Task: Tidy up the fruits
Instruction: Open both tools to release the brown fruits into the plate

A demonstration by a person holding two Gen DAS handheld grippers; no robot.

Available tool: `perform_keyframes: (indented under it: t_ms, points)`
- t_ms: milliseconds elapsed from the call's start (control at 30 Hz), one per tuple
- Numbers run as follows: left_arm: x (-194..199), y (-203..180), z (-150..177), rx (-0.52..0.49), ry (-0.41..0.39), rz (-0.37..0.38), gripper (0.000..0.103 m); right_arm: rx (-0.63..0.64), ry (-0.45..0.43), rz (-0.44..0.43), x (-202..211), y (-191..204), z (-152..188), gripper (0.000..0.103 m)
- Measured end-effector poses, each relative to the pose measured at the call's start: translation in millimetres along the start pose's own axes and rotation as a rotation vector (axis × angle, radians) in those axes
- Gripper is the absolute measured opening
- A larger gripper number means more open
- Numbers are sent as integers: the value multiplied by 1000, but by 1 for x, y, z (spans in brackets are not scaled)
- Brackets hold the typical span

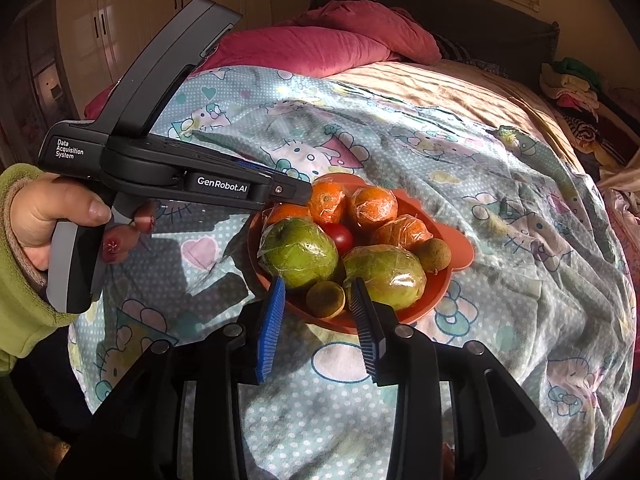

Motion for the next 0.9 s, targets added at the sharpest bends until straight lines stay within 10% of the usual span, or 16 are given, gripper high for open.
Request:
perform_keyframes:
  t_ms: [900]
  points:
    - [23,-5,1,-2,-26,-18,47,-42,-64,71,28,-13,-4,78]
Point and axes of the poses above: each gripper's, at about its wrist camera, not at the fingertips, and x roughly against the way its jaws point, y to its left, z to its underside, the point moved 10 cm from there along -x, roughly the way its jaws point, and after that the axes turned 5 degrees about -z, right-handed, at the moved point
